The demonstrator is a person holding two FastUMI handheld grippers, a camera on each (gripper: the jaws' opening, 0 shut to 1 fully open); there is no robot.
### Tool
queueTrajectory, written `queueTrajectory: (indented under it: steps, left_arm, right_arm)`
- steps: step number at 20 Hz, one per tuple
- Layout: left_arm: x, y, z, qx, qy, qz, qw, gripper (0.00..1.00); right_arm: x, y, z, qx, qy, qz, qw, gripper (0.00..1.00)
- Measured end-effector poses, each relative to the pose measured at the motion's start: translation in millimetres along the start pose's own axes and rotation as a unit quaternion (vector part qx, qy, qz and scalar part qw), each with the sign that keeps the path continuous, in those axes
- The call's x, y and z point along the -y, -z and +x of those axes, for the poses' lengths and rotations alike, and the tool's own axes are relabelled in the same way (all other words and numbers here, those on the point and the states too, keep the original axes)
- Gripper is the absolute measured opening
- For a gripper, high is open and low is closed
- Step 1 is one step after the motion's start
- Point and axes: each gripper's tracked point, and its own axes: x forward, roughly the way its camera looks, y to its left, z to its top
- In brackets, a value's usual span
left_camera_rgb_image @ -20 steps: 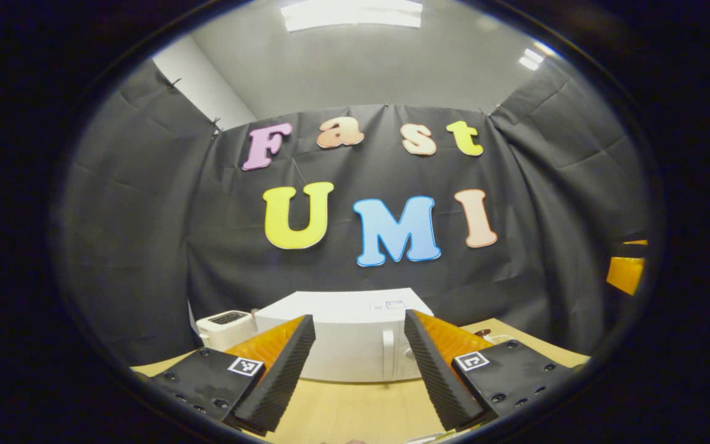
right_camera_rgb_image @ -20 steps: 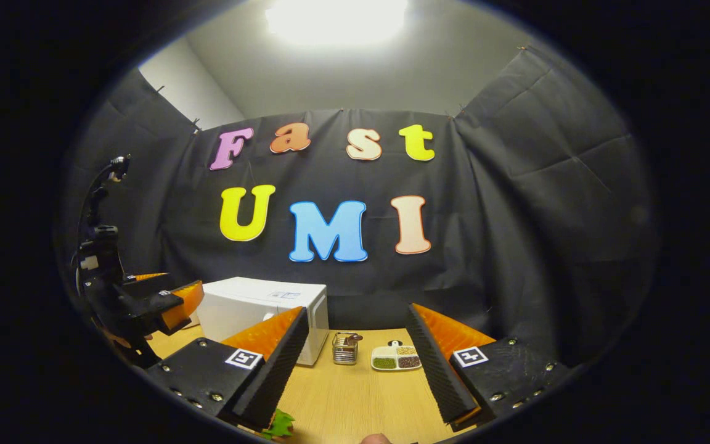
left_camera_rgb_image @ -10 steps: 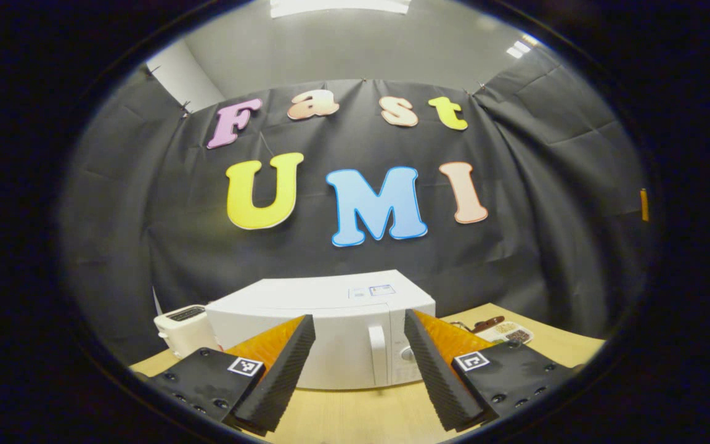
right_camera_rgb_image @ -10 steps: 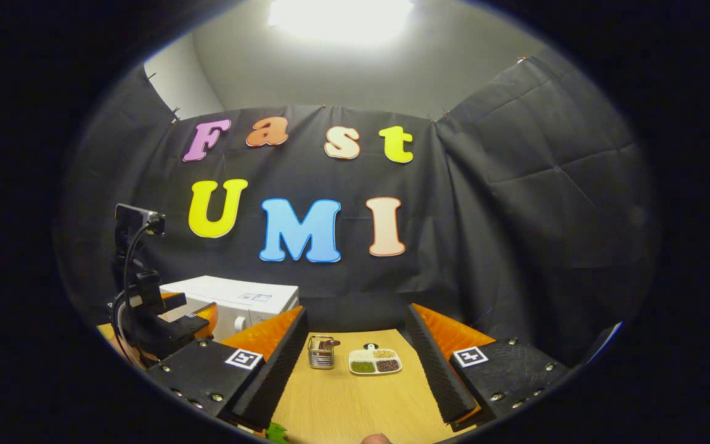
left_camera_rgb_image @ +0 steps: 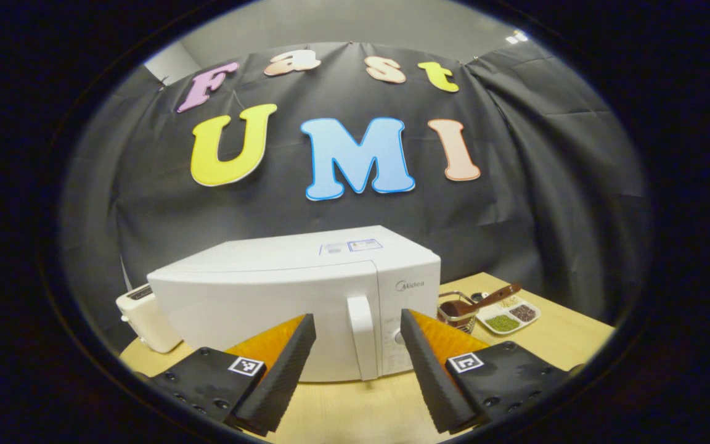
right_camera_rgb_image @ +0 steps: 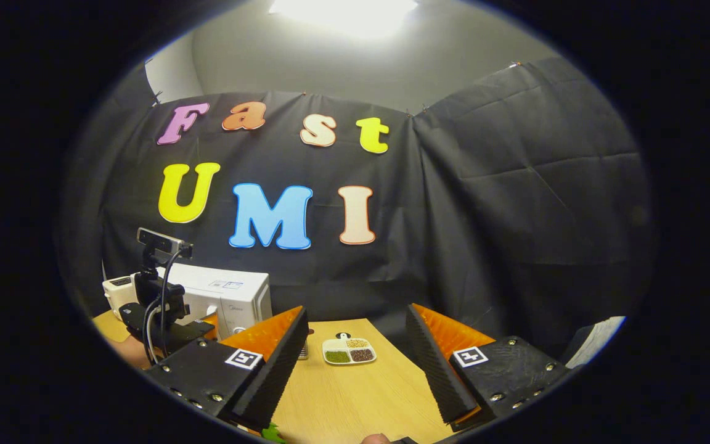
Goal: Open the microwave oven with the left hand, put the food in, and close the microwave oven.
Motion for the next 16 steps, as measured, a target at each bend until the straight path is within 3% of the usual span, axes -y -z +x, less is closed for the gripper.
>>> queueTrajectory:
  steps: [1,5,8,9,11,16]
  left_arm:
    - [1.8,6.4,5.5,-0.006,0.002,0.001,1.0,0.92]
    - [8.1,23.3,27.1,-0.026,0.007,0.009,1.0,0.63]
    - [9.9,32.1,39.2,-0.033,0.006,0.021,0.999,0.6]
    - [6.3,35.1,42.6,-0.036,-0.003,0.026,0.999,0.65]
    - [3.9,37.7,45.7,-0.04,-0.008,0.026,0.999,0.44]
    - [3.3,40.1,45.6,-0.05,-0.008,-0.006,0.999,0.26]
  right_arm:
    - [2.2,1.0,-3.0,-0.003,0.006,-0.002,1.0,0.96]
    - [9.7,-2.3,-16.1,-0.002,0.026,-0.009,1.0,0.96]
    - [19.6,-4.5,-25.6,0.002,0.039,-0.015,0.999,0.96]
    - [23.1,-4.4,-27.0,0.001,0.044,-0.017,0.999,0.96]
    - [29.7,-4.4,-31.2,-0.001,0.051,-0.015,0.999,0.96]
    - [35.9,-2.9,-36.1,-0.006,0.054,-0.019,0.998,0.96]
